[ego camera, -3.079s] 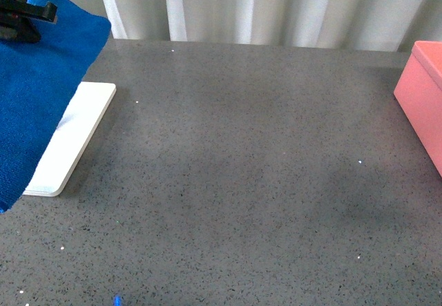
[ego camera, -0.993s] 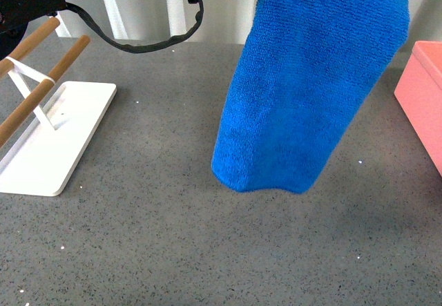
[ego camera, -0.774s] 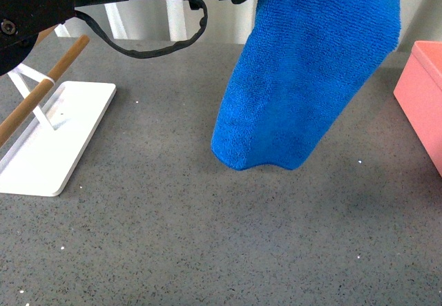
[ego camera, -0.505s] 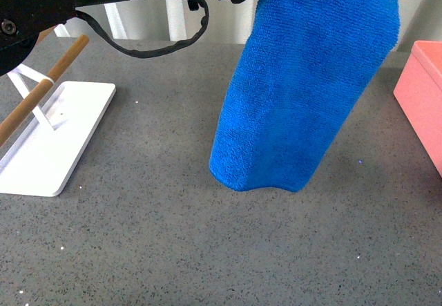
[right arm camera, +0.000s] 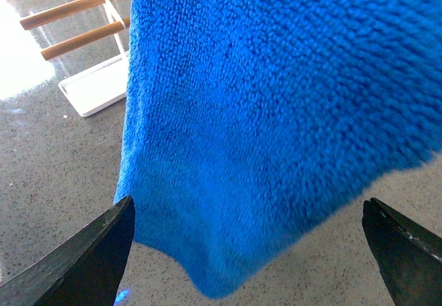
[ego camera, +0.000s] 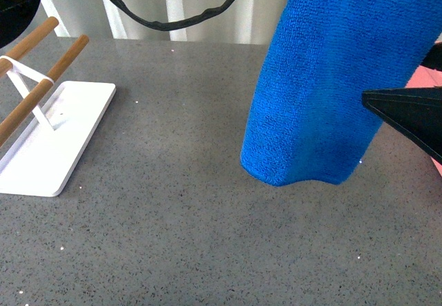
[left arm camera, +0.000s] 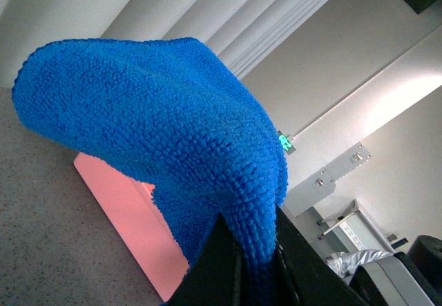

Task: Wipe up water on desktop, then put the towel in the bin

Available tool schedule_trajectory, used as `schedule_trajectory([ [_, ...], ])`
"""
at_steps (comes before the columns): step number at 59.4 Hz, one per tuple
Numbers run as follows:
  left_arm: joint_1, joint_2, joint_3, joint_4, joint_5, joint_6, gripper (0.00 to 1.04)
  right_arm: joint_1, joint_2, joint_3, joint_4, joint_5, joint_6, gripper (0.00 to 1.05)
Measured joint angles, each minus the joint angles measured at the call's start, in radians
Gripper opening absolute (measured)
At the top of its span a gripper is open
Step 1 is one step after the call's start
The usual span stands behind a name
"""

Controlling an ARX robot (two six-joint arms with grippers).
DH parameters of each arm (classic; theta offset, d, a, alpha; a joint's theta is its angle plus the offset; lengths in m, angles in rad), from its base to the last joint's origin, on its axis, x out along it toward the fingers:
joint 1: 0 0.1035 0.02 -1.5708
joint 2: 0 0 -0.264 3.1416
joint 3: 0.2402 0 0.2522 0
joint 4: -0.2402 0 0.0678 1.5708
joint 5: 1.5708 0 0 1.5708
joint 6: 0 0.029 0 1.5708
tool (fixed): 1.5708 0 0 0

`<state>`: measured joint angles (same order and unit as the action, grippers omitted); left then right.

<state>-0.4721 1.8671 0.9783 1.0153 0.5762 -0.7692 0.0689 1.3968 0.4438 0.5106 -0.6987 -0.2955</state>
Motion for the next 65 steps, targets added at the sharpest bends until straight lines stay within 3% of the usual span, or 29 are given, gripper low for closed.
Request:
schedule_trajectory([
  [16, -0.006, -0.003, 0.0, -0.002, -0.001, -0.007, 0.05, 0.045, 0.07, 0.067, 0.043, -0.012, -0.014, 0.97],
  [30, -0.006, -0.003, 0.0, -0.008, -0.006, -0.007, 0.05, 0.087, 0.104, 0.075, 0.076, 0.026, -0.01, 0.6],
  [40, -0.006, -0.003, 0.0, -0.011, -0.005, -0.01, 0.05, 0.093, 0.104, 0.075, 0.089, 0.03, 0.003, 0.23],
  [47, -0.006, -0.003, 0.0, -0.014, -0.006, -0.01, 0.05, 0.087, 0.104, 0.075, 0.09, 0.035, 0.01, 0.05],
  [65, 0.008, -0.003, 0.0, -0.036, -0.006, -0.001, 0.05, 0.073, 0.097, 0.075, 0.087, 0.044, 0.017, 0.03],
])
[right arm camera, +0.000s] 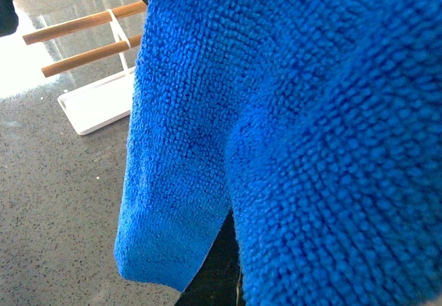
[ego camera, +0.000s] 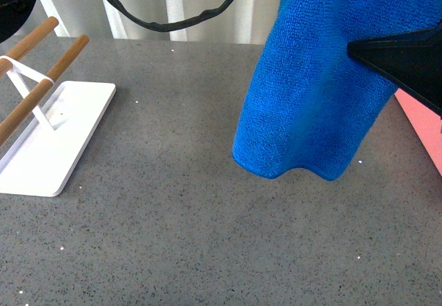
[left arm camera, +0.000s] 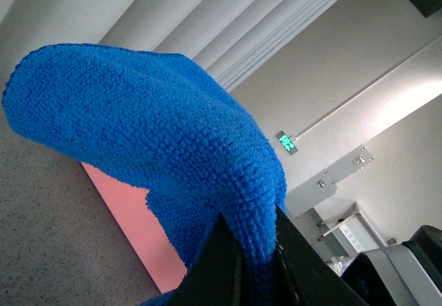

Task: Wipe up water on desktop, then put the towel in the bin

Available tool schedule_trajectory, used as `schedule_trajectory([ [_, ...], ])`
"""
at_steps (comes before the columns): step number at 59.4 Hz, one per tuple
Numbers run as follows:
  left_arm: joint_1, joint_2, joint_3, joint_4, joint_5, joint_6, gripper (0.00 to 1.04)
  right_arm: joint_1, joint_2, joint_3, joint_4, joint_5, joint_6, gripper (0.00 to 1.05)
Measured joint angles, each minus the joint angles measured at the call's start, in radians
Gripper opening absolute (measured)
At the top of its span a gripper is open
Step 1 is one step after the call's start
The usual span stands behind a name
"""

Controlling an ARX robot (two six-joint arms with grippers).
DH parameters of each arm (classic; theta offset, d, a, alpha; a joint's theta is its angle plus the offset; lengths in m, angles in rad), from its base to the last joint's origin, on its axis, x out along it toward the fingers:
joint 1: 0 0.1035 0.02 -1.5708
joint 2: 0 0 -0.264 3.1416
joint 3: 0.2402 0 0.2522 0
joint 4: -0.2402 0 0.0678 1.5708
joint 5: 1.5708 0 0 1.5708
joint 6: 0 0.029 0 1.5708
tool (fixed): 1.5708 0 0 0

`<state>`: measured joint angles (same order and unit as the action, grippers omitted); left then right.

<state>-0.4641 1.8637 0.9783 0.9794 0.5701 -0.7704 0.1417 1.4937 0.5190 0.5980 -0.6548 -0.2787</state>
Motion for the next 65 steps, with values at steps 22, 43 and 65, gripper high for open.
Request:
schedule_trajectory([
  [22, 0.082, -0.003, -0.008, -0.097, 0.019, 0.056, 0.4, -0.035, -0.018, 0.013, -0.024, 0.048, 0.017, 0.03],
  [43, 0.379, -0.048, -0.038, -0.343, 0.059, 0.259, 0.95, -0.091, -0.011, 0.025, -0.056, 0.091, 0.024, 0.03],
  [65, 0.751, -0.231, -0.212, -0.717, 0.173, 0.718, 0.98, -0.083, 0.079, 0.042, -0.033, 0.178, 0.024, 0.03],
])
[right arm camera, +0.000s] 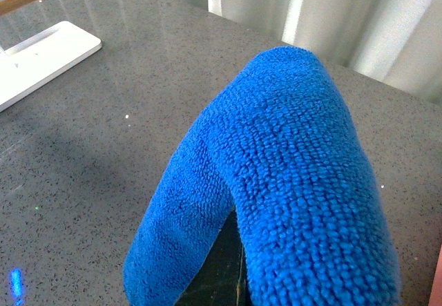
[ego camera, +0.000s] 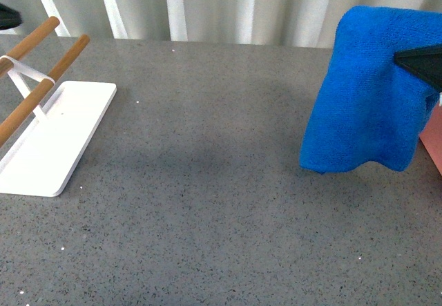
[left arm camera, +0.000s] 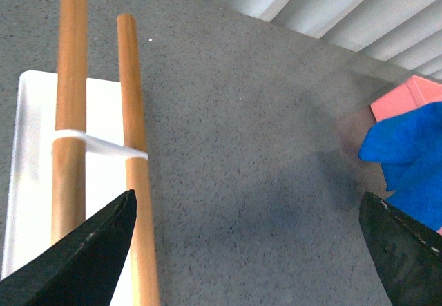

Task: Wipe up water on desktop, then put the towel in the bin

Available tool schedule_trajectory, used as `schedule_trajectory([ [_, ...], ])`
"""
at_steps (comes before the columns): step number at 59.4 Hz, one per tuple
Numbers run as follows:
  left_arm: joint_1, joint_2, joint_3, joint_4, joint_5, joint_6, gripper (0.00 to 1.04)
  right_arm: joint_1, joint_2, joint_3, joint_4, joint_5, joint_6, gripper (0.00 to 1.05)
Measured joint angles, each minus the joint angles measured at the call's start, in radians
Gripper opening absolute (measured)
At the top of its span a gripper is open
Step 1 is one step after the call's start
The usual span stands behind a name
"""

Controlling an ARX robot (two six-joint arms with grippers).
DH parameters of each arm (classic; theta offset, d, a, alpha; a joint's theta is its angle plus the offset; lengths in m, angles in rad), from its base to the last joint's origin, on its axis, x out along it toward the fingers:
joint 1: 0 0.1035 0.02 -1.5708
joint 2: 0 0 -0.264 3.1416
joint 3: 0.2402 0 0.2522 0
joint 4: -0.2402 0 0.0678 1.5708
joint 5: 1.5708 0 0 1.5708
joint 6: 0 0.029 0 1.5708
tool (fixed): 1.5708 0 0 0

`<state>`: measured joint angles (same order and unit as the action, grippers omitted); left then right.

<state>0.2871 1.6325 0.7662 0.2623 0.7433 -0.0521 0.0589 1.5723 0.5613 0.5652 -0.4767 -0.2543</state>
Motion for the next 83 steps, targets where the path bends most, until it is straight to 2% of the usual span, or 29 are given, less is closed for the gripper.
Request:
schedule_trajectory([
  [7, 0.041, -0.116, -0.056, -0.072, 0.072, 0.058, 0.98, 0.02, 0.013, 0.01, 0.003, 0.009, 0.0, 0.03],
  [17, 0.068, -0.28, -0.124, -0.099, 0.154, 0.065, 0.98, 0.03, 0.028, 0.015, 0.014, 0.032, 0.003, 0.03],
  [19, 0.056, -0.308, -0.164, -0.013, 0.069, 0.058, 0.94, 0.03, 0.031, 0.015, 0.016, 0.034, 0.005, 0.03],
  [23, 0.032, -0.38, -0.305, 0.299, -0.22, 0.055, 0.82, 0.028, 0.04, 0.015, 0.021, 0.041, 0.005, 0.03],
  [28, 0.021, -0.467, -0.429, 0.507, -0.402, 0.053, 0.67, 0.027, 0.056, 0.016, 0.034, 0.066, 0.003, 0.03],
  [35, -0.016, -0.576, -0.51, 0.542, -0.488, 0.051, 0.47, 0.024, 0.075, 0.016, 0.034, 0.08, 0.003, 0.03],
  [50, -0.109, -0.727, -0.624, 0.489, -0.57, 0.051, 0.04, 0.028, 0.077, 0.022, 0.024, 0.094, 0.002, 0.03],
  [71, -0.19, -0.94, -0.704, 0.36, -0.649, 0.049, 0.04, 0.031, 0.077, 0.032, 0.013, 0.107, -0.001, 0.03],
  [76, -0.253, -0.972, -0.727, 0.352, -0.733, 0.048, 0.04, 0.031, 0.077, 0.032, 0.011, 0.109, -0.001, 0.03],
  [83, -0.284, -1.014, -0.743, 0.343, -0.739, 0.049, 0.04, 0.031, 0.077, 0.032, 0.01, 0.109, -0.002, 0.03],
])
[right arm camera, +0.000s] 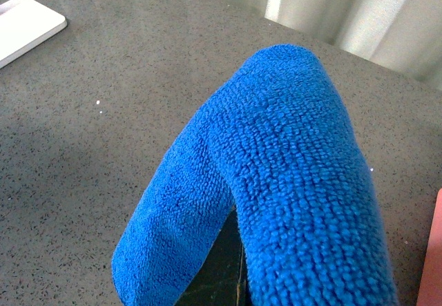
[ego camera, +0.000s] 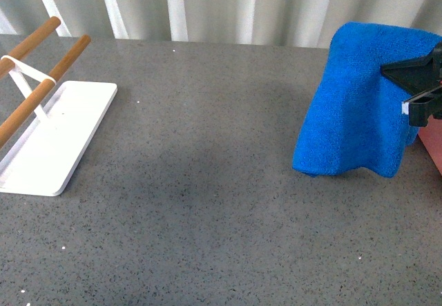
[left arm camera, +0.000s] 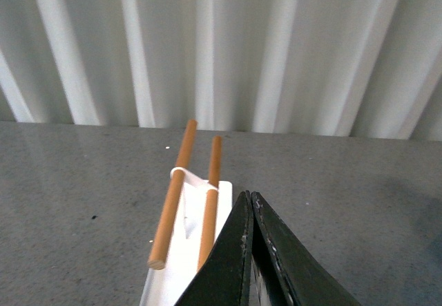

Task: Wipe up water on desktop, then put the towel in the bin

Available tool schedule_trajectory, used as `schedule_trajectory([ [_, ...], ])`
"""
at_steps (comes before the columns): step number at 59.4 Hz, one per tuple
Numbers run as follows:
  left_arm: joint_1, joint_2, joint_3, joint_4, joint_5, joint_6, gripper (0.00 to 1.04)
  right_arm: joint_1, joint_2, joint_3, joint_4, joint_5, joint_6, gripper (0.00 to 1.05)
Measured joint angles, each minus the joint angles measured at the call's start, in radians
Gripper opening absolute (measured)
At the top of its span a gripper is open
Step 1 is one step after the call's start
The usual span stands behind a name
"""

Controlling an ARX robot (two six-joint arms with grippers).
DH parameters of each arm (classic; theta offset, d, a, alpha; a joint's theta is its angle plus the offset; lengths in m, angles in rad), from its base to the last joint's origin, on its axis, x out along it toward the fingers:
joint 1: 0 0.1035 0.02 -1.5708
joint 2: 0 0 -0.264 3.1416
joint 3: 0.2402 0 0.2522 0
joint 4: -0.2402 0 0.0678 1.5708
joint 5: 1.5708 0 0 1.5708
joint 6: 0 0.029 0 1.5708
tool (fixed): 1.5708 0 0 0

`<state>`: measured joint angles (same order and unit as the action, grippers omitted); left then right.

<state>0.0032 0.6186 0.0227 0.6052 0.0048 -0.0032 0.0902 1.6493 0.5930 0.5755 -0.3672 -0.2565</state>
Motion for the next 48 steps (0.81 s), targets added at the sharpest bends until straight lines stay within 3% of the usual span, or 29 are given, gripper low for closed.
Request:
schedule_trajectory([
  [48, -0.003, -0.394, 0.0, -0.377, -0.003, 0.0, 0.04, 0.0, 0.0, 0.0, -0.019, 0.011, -0.008, 0.03],
])
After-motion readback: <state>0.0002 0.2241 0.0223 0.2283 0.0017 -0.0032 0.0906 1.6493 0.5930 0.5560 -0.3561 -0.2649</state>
